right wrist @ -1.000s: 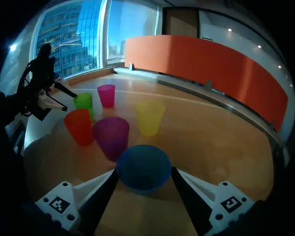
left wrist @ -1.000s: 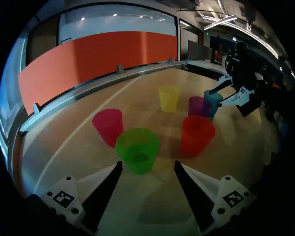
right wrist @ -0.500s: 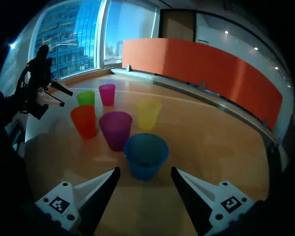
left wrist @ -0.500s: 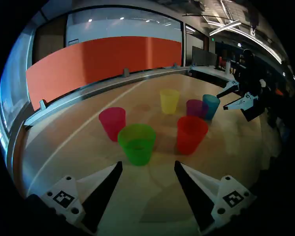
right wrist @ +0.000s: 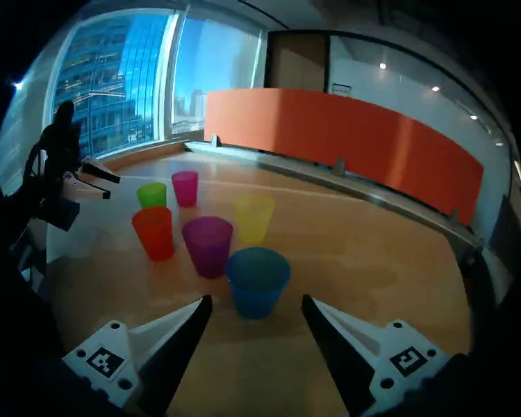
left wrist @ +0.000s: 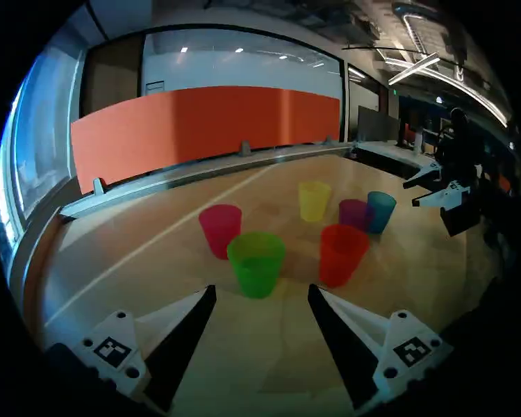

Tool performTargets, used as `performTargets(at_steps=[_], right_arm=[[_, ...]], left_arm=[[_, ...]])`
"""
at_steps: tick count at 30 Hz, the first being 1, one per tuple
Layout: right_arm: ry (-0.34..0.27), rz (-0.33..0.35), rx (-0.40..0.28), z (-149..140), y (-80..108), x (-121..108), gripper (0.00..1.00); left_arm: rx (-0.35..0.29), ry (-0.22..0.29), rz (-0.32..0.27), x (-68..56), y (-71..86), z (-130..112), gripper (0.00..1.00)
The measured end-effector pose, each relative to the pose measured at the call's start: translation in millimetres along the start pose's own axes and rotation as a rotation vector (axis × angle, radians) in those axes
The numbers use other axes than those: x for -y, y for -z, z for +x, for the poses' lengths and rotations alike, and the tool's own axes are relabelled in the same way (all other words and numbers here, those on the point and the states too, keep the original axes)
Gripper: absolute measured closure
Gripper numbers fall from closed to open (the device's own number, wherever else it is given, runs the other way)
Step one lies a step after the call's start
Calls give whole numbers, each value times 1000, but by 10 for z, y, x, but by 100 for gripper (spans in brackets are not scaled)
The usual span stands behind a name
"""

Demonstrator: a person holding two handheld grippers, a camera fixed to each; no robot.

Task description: Pour water

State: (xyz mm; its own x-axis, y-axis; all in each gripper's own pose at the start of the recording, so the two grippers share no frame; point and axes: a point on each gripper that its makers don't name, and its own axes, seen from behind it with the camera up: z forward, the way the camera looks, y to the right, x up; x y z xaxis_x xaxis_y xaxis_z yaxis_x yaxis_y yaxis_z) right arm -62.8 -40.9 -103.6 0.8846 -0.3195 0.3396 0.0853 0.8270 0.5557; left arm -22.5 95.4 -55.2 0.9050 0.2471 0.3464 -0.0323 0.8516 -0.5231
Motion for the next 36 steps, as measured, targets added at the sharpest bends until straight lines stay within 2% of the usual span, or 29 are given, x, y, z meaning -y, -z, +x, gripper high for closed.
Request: performTargets(at_steps=[8, 15, 21, 27, 36], right_arm=[[-17, -42, -70, 262, 143, 0, 0], [-40, -86, -148, 467, 175, -9, 0], [-87, -163, -230, 658, 182, -125, 0], [-108, -245, -320, 873, 207, -243, 0], [-149, -369, -412, 1045, 239, -460, 0]], left_arm=[[-59, 6, 50, 80, 143, 139, 2], [-142, 15, 131, 217, 307, 344, 2], [-221, 24, 209, 328, 446, 481, 2], [-304, 53, 272, 420, 593, 631, 2], [-379, 76, 343, 535, 743, 782, 2]])
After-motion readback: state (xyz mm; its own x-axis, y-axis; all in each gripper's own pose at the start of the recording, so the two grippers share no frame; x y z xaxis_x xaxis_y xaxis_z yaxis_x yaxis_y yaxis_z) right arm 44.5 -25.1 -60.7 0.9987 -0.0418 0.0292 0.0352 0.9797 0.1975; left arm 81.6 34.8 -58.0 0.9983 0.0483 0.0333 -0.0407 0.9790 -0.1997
